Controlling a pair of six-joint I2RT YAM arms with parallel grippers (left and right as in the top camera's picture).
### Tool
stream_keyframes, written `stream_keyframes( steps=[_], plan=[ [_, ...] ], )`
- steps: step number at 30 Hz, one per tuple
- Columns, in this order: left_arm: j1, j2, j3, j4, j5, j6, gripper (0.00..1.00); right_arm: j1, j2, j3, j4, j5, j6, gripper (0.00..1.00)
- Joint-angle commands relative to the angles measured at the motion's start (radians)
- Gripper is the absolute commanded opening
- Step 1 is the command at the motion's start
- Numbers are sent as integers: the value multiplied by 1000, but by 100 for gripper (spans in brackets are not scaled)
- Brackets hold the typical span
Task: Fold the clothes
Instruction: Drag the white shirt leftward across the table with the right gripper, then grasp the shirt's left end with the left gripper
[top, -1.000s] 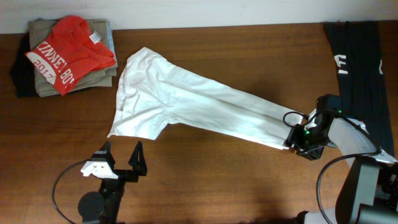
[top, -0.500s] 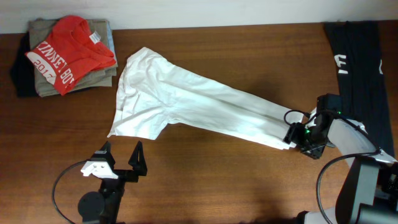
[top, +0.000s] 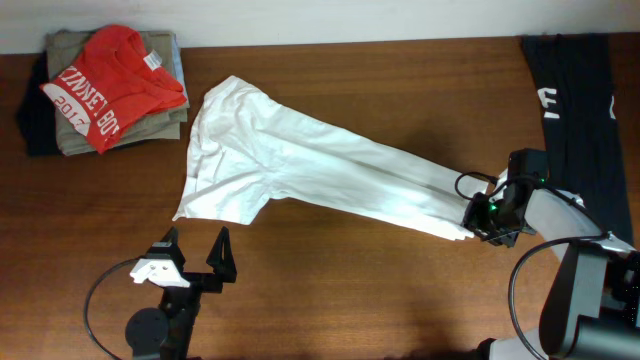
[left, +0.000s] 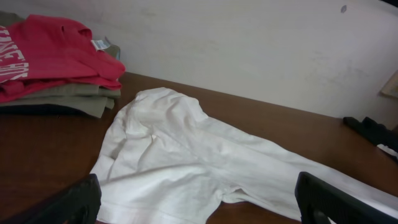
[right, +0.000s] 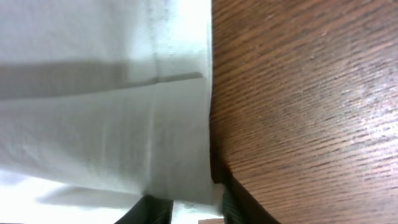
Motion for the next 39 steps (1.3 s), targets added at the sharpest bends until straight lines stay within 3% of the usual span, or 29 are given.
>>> stream_keyframes(
  steps=[1, 2, 4, 8, 11, 13, 15, 18, 21, 23, 27, 32, 34, 39],
  plan=[
    [3, 4, -3, -4, 14, -10, 99, -1, 14, -9, 4, -5, 6, 11],
    [2, 4, -3, -4, 14, -10, 99, -1, 13, -5, -2, -9, 6, 4],
    [2, 4, -3, -4, 14, -10, 99, -2, 11, 16, -32, -9, 6, 4],
    [2, 4, -3, 5, 24, -62, 99, -2, 2, 189, -254, -9, 5, 4],
    [2, 4, 35, 28, 183, -66, 99, -2, -34, 368, -452, -21, 5, 4],
    [3, 43, 122, -20, 186, -61, 99, -1, -46, 456, -526, -82, 1, 4],
    [3, 195, 262, -122, 189, 16, 99, -1, -48, 464, -494, -140, 2, 4],
    [2, 726, 634, -399, 191, 184, 99, -1, -48, 464, -439, -258, 2, 4],
    [4, 1085, 792, -450, 156, 177, 99, -1, -48, 463, -420, -261, 6, 4],
    [37, 1237, 848, -483, 92, 137, 99, -1, -48, 463, -391, -293, 6, 4],
    [150, 1548, 943, -498, 99, 138, 99, -1, -48, 460, -348, -314, 1, 4],
    [151, 1644, 943, -455, 66, 145, 99, -1, -48, 460, -348, -311, -26, 4],
    [151, 1644, 943, -444, 84, 145, 91, -1, -48, 460, -348, -311, -26, 4],
    [116, 1645, 943, -449, 132, 201, 90, 0, -48, 460, -348, -311, -26, 4]
  ],
)
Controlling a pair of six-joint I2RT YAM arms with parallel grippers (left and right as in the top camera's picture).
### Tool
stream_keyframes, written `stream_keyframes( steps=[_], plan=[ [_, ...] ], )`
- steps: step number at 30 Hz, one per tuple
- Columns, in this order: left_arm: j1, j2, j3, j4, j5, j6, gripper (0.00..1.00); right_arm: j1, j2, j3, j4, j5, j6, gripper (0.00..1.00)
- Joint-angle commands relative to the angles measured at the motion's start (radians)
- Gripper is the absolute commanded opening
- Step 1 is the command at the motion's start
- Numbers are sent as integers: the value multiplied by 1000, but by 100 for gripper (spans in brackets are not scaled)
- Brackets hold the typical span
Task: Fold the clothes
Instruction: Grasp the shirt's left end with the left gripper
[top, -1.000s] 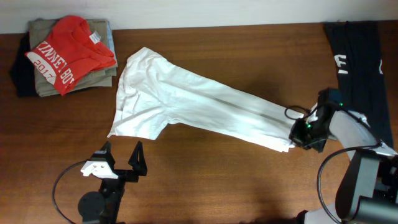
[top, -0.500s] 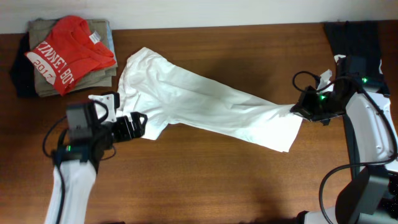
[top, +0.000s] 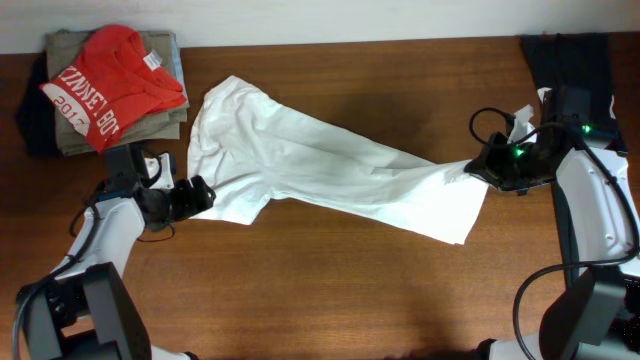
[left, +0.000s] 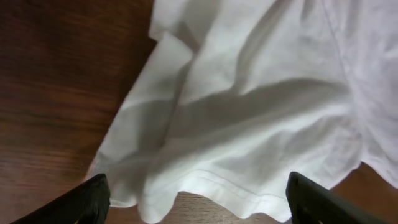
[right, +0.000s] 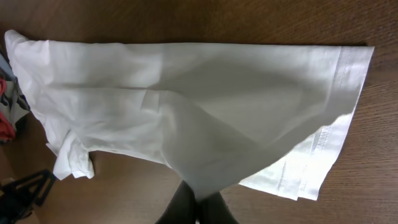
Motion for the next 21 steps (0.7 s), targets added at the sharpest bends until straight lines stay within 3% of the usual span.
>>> stream_keyframes(
  steps=[1, 9, 14, 17, 18, 21],
  plan=[
    [-47, 9, 16, -1, 16, 36, 90, 0, -11, 10, 0, -12, -14, 4],
    [-56, 35, 15, -50, -38, 36, 83, 0, -11, 10, -4, -12, -21, 4],
    [-56, 60, 16, -42, -37, 36, 53, 0, -11, 10, -4, -12, -21, 4],
    [-56, 60, 27, -32, -38, 36, 10, 0, -11, 10, 1, -11, -21, 4],
    [-56, 58, 38, -35, -37, 36, 0, 0, -11, 10, 2, -5, -21, 4],
    [-56, 42, 98, -89, -38, 36, 0, 0, -11, 10, 8, -5, -21, 4]
  ],
)
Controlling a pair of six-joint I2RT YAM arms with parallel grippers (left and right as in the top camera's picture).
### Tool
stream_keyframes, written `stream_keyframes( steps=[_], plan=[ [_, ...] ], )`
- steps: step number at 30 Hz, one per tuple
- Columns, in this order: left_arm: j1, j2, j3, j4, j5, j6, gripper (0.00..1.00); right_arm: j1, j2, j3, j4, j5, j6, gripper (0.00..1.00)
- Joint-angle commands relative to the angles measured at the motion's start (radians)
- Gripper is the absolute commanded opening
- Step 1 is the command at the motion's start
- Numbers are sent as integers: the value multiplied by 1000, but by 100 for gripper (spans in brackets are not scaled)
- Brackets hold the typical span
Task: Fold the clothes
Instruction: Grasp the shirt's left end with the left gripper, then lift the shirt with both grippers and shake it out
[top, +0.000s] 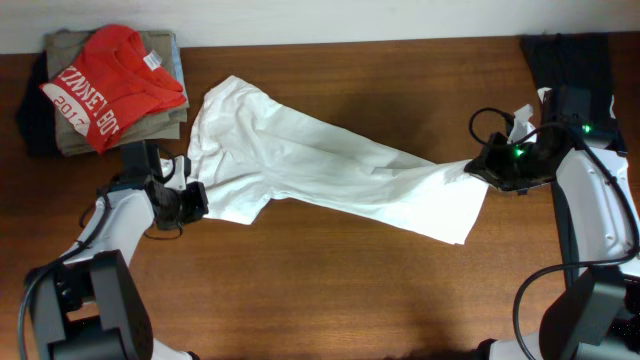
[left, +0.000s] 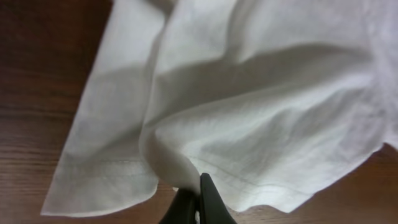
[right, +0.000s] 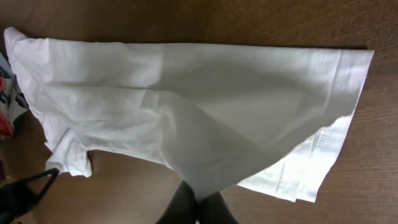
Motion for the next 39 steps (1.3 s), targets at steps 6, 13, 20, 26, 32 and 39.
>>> stream_keyframes(
  steps=[6, 13, 20, 26, 32, 39],
  plan=[
    [-2, -233, 184, -197, -6, 13, 0, -2, -65, 72, -50, -65, -7, 4],
    [-2, -658, 374, -357, -6, -20, 1, -2, -216, 534, -362, 97, -25, 4],
    [-2, -745, 1103, -661, -82, -45, 1, -2, -216, 1242, -651, 182, -20, 4],
    [-2, -472, 1068, -568, -30, -44, 0, -1, -12, 1262, -452, 174, 86, 4],
    [-11, -19, 1415, -245, 107, -154, 0, -3, 162, 1279, -185, -18, 160, 4],
    [-11, 16, 1696, -679, 106, -61, 0, -48, 101, 1364, -427, 53, -2, 4]
  ],
)
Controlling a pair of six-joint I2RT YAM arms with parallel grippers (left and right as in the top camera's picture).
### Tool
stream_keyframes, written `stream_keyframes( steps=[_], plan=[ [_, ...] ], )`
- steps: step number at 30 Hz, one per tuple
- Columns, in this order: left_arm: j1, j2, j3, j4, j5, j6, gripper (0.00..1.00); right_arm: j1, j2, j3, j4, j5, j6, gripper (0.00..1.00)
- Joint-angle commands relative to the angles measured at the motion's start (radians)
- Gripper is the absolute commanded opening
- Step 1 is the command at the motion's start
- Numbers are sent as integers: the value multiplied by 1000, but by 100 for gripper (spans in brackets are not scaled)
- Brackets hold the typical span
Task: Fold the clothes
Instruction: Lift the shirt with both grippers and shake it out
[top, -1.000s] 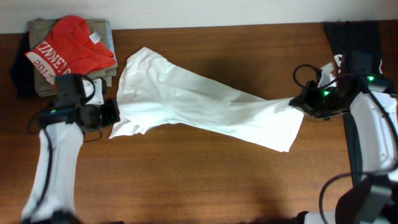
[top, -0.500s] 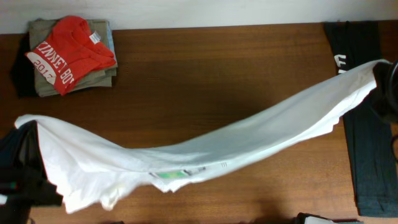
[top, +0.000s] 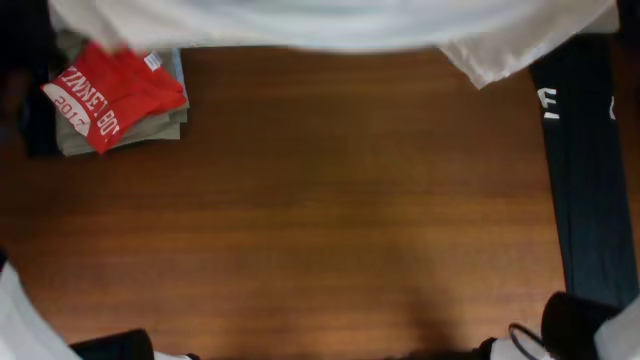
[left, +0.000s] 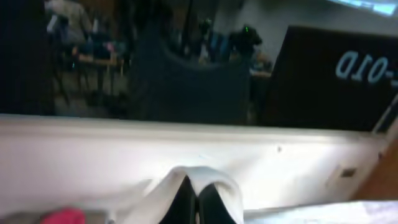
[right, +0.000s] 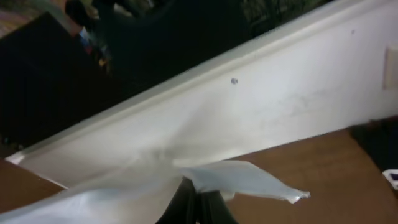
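The white shirt (top: 330, 22) hangs stretched and blurred across the top of the overhead view, lifted off the table close to the camera. My left gripper (left: 196, 198) is shut on a fold of its white fabric (left: 214, 180), raised high and facing the back wall. My right gripper (right: 198, 200) is shut on another part of the shirt (right: 249, 177), whose loose corner droops to the right. Neither gripper shows in the overhead view; the raised shirt hides them.
A stack of folded clothes with a red printed shirt (top: 105, 90) on top sits at the back left of the brown table (top: 330, 200). A black garment (top: 585, 170) lies along the right edge. A white wall (right: 292, 106) runs behind the table.
Both grippers, each shut on the white shirt as it lay on the table, have risen. The shirt is now off the table, held up between them near the overhead camera.
First the right gripper was at the shirt's right hem and the left one stood open near the front edge. Then the right held the hem and the left was open at the sleeve. The left shut on the sleeve, and now both hold the shirt aloft.
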Motion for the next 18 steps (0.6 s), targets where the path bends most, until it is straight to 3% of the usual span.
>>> stream_keyframes(
  steps=[1, 3, 6, 8, 12, 18],
  plan=[
    [0, 113, -98, -189, 5, 68, 1, 13, 61, -50, -156, 63, -119, 4],
    [-10, 200, -235, -314, 5, 113, 1, 31, 113, -190, -245, 70, -184, 4],
    [-56, 261, -524, -321, 5, 158, 1, 45, 123, -525, -175, 65, -201, 4],
    [-62, 258, -565, -387, 4, 181, 0, 44, 123, -629, -195, 61, -215, 4],
    [-61, 111, -565, -465, -31, 202, 1, 43, 70, -647, -244, 32, -237, 4],
    [-62, -161, -612, -579, -153, 200, 1, 43, -206, -647, -300, 166, -218, 4]
  ],
)
